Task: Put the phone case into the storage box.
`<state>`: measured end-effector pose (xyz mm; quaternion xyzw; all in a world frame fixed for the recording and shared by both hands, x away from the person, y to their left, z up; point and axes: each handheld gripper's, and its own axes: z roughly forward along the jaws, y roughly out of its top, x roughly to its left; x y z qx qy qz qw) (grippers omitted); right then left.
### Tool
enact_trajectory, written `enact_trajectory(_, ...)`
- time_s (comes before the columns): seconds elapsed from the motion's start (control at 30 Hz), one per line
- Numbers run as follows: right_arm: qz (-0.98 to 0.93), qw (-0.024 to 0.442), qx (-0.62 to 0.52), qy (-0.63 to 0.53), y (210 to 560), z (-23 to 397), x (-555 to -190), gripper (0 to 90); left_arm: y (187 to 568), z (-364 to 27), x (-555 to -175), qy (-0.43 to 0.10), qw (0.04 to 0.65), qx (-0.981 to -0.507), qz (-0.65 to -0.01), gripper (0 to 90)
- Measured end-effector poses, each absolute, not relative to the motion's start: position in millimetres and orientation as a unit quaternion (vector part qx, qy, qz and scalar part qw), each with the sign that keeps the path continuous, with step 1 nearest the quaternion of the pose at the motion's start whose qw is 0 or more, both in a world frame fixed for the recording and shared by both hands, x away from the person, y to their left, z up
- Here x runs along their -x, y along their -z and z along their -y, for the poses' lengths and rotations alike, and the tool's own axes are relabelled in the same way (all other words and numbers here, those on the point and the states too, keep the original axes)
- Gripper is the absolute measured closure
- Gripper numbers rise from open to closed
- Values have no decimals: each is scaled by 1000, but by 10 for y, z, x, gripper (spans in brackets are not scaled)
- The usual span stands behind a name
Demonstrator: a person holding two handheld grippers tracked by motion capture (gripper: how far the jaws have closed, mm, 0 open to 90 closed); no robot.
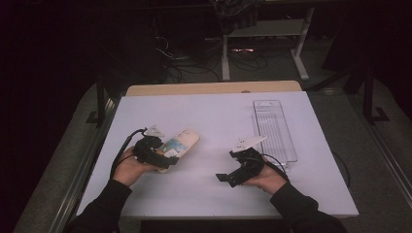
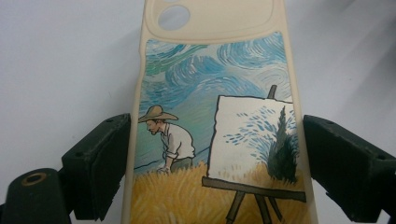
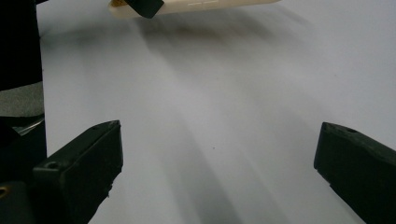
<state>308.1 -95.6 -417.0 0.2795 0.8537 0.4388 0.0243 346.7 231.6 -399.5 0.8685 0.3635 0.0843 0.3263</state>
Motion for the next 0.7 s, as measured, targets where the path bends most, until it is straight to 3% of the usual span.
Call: enact_trajectory(0.7,-855,26,-270,-442,3860,1035,-3231,8,3753,-2363,-3570,-70,327,-893,-301,113)
